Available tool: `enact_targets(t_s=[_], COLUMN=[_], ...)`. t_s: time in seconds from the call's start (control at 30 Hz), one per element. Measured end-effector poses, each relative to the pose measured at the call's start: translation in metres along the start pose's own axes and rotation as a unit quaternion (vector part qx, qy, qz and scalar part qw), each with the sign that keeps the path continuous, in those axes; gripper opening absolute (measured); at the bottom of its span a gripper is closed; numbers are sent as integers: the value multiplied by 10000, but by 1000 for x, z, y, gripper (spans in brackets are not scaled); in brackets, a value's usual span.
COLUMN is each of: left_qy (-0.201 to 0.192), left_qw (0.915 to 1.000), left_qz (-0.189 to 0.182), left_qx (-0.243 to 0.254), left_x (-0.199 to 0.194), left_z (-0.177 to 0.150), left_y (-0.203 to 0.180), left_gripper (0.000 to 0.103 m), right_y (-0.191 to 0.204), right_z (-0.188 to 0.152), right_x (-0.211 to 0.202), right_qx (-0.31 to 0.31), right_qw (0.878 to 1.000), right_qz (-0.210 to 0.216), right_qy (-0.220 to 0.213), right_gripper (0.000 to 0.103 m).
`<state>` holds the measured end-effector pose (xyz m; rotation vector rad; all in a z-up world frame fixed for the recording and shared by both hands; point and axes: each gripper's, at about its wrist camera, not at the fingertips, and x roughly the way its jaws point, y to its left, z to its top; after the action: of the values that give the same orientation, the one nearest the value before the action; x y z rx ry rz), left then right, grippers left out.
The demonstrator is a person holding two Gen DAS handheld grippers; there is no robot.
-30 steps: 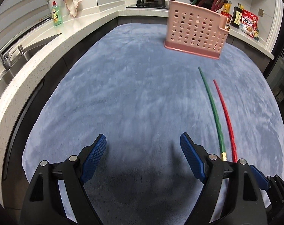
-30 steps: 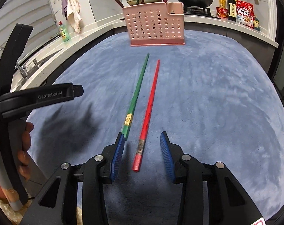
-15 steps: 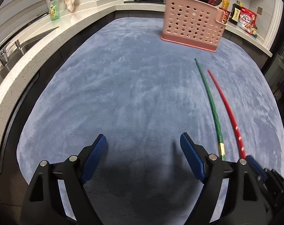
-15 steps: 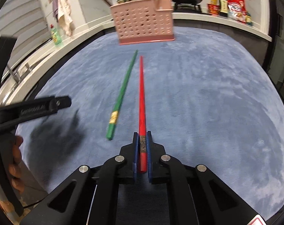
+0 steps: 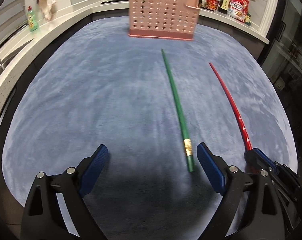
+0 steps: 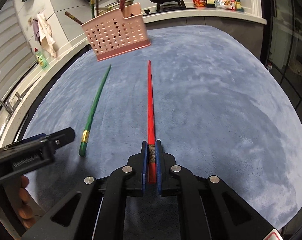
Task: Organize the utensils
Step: 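Grasp the red chopstick with the right tool while the left tool grasps the green chopstick, then lower both chopsticks into the pink basket while both tools open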
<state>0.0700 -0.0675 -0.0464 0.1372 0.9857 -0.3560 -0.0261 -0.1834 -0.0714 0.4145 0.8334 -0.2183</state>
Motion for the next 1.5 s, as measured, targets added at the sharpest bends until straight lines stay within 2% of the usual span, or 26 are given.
enact_targets(t_s=[0.07,0.13,0.27,0.43,0.53,0.83,1.13,1.33,1.5], left_qy=[89,158,88,80,130,248,-151,-540,-790], left_qw=[10000,9998,9999,9999,9998,9988,9980,9957,9931], left_qz=[-14,-82,120,34,-149,-409,-521,-576,-658], left_qx=[0,-64,44,96,39,-133,-319,-490,-562], left_x=[7,13,14,10,9,1,-38,-69,-88], left_z=[-1,-1,-3,-3,-3,1,21,48,74], left_y=[-4,-5,-8,-7,-3,8,30,43,51], left_gripper=[85,78,67,27,12,8,8,8,7], right_y=[-2,-2,-2,-3,-3,-1,-3,0,3], right_z=[-1,-1,-2,-2,-2,3,39,77,104], right_x=[0,-1,-1,-1,0,-15,-60,-94,-109], right_qx=[50,53,45,35,14,-50,-20,-38,1], right_qw=[10000,10000,10000,10000,10000,9999,9968,9896,9846], right_qz=[34,44,51,75,73,89,185,266,409], right_qy=[12,13,18,28,34,-91,-779,-1411,-1698], right_gripper=[7,7,7,7,7,7,7,7,7])
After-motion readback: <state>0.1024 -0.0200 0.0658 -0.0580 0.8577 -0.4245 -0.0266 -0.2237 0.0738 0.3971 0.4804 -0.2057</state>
